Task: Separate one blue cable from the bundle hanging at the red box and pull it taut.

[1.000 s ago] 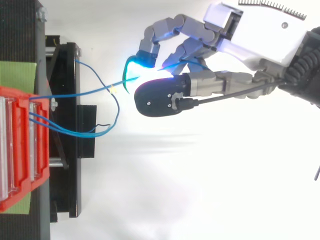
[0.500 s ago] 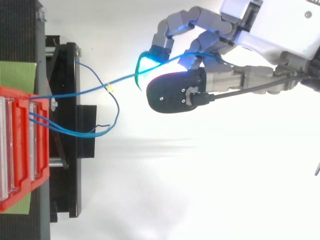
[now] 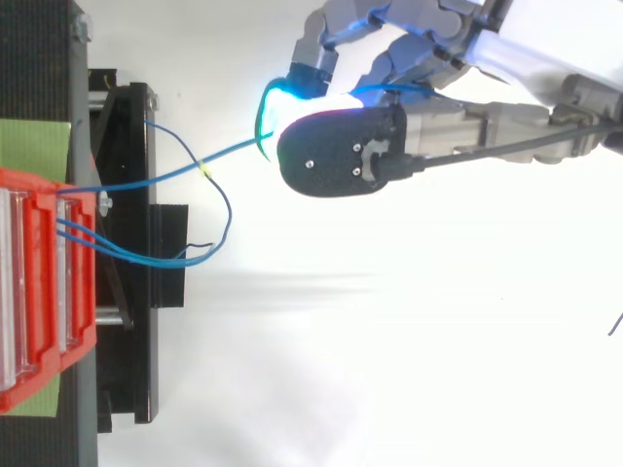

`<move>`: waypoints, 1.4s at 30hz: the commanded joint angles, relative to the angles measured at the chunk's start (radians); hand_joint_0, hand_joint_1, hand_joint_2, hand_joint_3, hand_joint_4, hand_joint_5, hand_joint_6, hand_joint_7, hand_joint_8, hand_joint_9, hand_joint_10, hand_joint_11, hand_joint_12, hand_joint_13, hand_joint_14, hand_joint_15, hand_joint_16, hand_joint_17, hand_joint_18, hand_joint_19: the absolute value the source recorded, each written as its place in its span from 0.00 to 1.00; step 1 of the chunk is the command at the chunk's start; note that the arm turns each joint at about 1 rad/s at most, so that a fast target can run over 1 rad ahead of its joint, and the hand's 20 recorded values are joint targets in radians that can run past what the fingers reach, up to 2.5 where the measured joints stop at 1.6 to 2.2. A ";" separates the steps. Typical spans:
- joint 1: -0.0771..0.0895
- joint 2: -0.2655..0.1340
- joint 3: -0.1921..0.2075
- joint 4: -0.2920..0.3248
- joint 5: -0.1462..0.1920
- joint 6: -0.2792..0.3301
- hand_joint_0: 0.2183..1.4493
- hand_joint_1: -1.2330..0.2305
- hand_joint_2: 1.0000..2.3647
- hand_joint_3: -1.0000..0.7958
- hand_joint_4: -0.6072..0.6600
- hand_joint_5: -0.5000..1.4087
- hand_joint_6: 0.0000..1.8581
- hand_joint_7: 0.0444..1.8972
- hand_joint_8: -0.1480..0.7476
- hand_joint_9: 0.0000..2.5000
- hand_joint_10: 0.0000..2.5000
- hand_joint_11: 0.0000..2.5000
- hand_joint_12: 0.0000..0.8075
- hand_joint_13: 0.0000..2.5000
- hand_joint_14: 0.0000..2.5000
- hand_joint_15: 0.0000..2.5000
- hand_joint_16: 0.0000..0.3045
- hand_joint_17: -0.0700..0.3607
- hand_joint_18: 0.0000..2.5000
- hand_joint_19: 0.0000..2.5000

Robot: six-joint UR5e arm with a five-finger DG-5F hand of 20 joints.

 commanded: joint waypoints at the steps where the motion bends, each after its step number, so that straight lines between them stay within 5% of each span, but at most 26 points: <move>1: -0.001 0.000 0.019 -0.015 0.000 0.005 0.28 0.55 0.00 0.28 0.61 0.15 0.41 0.47 0.48 0.33 0.23 0.58 0.40 0.35 0.76 0.48 0.14 0.39 0.40 0.53; 21: -0.002 0.000 0.059 -0.063 0.000 0.020 0.34 0.44 0.01 0.36 0.60 0.14 0.47 0.46 0.47 0.33 0.27 0.58 0.39 0.36 0.75 0.49 0.14 0.38 0.40 0.53; 28: -0.004 0.000 0.070 -0.063 0.000 0.020 0.28 0.45 0.00 0.28 0.62 0.14 0.46 0.45 0.47 0.33 0.29 0.57 0.40 0.36 0.77 0.49 0.14 0.39 0.41 0.53; 42: -0.030 -0.002 0.068 -0.061 -0.003 0.030 0.29 0.47 0.00 0.28 0.63 0.14 0.46 0.45 0.47 0.33 0.30 0.57 0.40 0.36 0.77 0.48 0.14 0.39 0.40 0.53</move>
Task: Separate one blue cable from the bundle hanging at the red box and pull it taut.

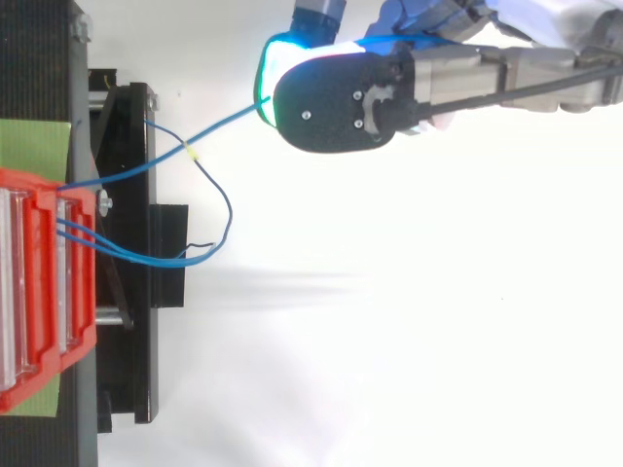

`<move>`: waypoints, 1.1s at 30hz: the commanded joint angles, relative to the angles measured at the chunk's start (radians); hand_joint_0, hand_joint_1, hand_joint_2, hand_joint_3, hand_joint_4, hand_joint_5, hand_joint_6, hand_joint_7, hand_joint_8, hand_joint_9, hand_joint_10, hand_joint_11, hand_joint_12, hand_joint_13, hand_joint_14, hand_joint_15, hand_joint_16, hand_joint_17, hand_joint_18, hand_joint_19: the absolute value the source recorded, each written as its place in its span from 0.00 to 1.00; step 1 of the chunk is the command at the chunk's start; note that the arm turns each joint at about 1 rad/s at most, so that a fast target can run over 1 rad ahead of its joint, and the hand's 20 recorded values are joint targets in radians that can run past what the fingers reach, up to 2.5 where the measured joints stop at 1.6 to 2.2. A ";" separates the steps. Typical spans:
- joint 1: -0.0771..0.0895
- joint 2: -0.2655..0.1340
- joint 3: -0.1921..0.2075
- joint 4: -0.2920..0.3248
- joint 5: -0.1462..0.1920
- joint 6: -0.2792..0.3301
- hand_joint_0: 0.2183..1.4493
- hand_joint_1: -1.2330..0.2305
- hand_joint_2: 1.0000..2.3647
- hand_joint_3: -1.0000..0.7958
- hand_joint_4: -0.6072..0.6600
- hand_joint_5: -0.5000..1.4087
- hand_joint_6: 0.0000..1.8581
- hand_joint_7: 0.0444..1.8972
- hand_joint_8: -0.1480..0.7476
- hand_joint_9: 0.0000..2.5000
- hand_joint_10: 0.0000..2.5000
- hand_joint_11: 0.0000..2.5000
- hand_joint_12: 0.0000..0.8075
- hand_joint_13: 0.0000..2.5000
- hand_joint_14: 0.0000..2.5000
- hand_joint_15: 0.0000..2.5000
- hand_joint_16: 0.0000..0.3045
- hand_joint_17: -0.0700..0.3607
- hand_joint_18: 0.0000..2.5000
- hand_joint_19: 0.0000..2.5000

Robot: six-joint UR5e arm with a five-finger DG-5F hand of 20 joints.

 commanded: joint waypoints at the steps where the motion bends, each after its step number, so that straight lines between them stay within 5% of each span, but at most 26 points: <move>1: -0.007 -0.002 -0.002 0.003 -0.002 0.000 0.29 0.47 0.00 0.28 0.62 0.14 0.46 0.45 0.47 0.33 0.30 0.57 0.40 0.36 0.77 0.48 0.14 0.39 0.40 0.53; 7: -0.010 0.000 -0.013 0.007 -0.004 -0.001 0.29 0.48 0.00 0.28 0.62 0.14 0.46 0.45 0.47 0.33 0.30 0.57 0.39 0.36 0.78 0.48 0.14 0.38 0.40 0.53; 13: -0.013 -0.002 -0.073 0.066 -0.004 0.000 0.29 0.48 0.00 0.28 0.62 0.14 0.46 0.45 0.47 0.33 0.31 0.57 0.39 0.36 0.78 0.48 0.14 0.38 0.40 0.53; 33: -0.024 -0.002 -0.074 0.085 -0.005 -0.003 0.33 0.47 0.01 0.34 0.61 0.14 0.48 0.46 0.46 0.34 0.32 0.57 0.39 0.36 0.77 0.49 0.14 0.38 0.40 0.53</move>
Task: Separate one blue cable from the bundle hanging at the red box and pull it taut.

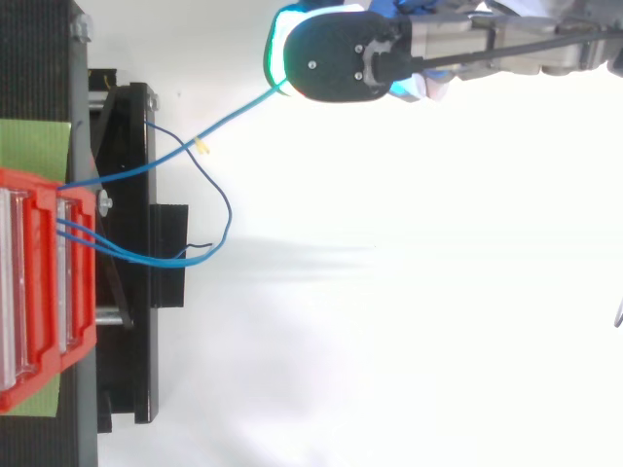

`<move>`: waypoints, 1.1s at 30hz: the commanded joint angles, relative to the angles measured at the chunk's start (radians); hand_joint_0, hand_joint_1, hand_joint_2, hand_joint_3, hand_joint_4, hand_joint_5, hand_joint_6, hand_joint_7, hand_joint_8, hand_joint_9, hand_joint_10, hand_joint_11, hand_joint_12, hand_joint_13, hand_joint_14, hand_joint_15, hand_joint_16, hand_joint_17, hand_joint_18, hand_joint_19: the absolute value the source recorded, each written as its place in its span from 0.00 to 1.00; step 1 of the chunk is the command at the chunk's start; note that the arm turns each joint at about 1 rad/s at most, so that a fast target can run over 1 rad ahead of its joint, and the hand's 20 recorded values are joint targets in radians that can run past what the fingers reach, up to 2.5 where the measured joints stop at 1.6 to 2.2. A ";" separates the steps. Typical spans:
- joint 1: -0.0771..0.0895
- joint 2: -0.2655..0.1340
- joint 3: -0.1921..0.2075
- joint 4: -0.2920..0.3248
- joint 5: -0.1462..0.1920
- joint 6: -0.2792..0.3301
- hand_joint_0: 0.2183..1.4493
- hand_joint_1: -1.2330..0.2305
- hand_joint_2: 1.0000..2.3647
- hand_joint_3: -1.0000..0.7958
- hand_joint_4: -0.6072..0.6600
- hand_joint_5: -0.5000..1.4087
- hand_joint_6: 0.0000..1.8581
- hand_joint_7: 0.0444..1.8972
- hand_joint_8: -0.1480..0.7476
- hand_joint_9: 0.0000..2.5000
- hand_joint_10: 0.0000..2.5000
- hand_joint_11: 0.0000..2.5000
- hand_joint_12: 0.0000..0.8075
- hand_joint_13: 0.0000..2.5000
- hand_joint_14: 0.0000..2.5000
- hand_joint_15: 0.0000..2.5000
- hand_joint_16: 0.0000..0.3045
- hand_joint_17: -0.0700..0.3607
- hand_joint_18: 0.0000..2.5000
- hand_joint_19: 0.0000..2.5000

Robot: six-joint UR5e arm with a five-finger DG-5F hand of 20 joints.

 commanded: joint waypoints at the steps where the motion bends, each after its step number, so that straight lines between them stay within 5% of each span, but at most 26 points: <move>1: 0.007 0.000 0.000 0.000 0.004 -0.001 0.33 0.47 0.01 0.34 0.61 0.14 0.48 0.46 0.46 0.34 0.33 0.57 0.39 0.36 0.78 0.49 0.14 0.38 0.40 0.53; 18: 0.021 0.001 0.009 -0.003 0.005 0.002 0.38 0.36 0.01 0.38 0.51 0.14 0.49 0.47 0.45 0.33 0.34 0.57 0.38 0.37 0.75 0.50 0.14 0.38 0.40 0.53; 33: 0.038 0.000 0.009 -0.011 0.022 0.004 0.34 0.46 0.00 0.28 0.58 0.14 0.49 0.46 0.45 0.36 0.34 0.57 0.38 0.38 0.75 0.51 0.13 0.37 0.41 0.53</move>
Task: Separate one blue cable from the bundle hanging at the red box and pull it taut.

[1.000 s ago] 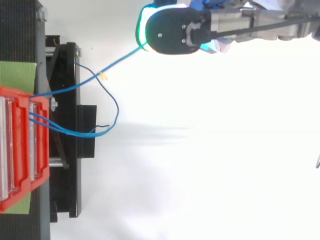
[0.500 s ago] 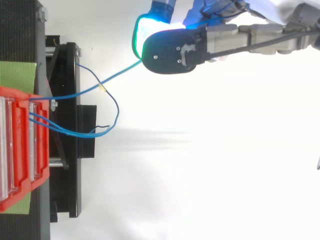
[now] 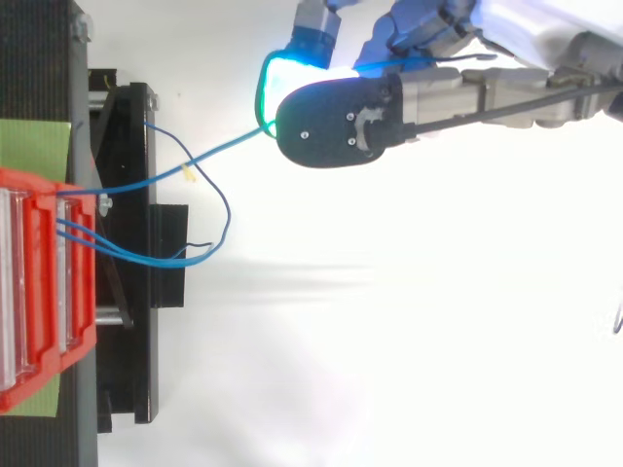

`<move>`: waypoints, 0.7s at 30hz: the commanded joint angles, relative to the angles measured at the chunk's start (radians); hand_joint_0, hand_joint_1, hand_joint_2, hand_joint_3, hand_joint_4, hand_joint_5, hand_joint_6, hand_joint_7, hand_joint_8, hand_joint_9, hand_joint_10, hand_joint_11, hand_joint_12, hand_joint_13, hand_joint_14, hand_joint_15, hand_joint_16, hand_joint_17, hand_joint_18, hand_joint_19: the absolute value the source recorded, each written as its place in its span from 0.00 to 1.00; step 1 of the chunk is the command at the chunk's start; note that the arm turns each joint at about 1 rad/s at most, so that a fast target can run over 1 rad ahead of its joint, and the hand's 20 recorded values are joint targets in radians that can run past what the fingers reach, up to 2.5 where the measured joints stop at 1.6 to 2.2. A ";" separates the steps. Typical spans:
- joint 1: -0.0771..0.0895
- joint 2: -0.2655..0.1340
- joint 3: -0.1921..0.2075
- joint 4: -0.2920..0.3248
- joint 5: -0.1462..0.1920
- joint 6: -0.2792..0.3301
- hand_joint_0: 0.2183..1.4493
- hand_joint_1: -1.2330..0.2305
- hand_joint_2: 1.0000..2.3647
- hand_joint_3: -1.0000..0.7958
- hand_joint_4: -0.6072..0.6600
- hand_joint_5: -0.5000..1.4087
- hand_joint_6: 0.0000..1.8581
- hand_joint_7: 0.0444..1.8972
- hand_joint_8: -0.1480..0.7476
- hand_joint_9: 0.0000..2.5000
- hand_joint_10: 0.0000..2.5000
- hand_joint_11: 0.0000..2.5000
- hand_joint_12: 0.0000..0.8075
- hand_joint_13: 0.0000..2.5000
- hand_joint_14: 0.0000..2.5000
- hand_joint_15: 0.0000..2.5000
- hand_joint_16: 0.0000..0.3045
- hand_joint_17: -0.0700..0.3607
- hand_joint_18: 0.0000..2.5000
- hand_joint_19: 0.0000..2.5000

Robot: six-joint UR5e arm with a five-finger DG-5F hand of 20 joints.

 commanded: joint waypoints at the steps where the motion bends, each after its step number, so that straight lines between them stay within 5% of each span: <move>1: 0.004 0.000 0.000 -0.002 0.002 0.000 0.34 0.46 0.00 0.28 0.58 0.14 0.49 0.47 0.45 0.36 0.35 0.57 0.38 0.38 0.75 0.51 0.13 0.37 0.41 0.53; 21: 0.004 0.000 0.000 -0.004 0.002 0.000 0.41 0.32 0.02 0.45 0.33 0.14 0.51 0.58 0.42 0.35 0.35 0.58 0.37 0.38 0.74 0.53 0.13 0.37 0.39 0.53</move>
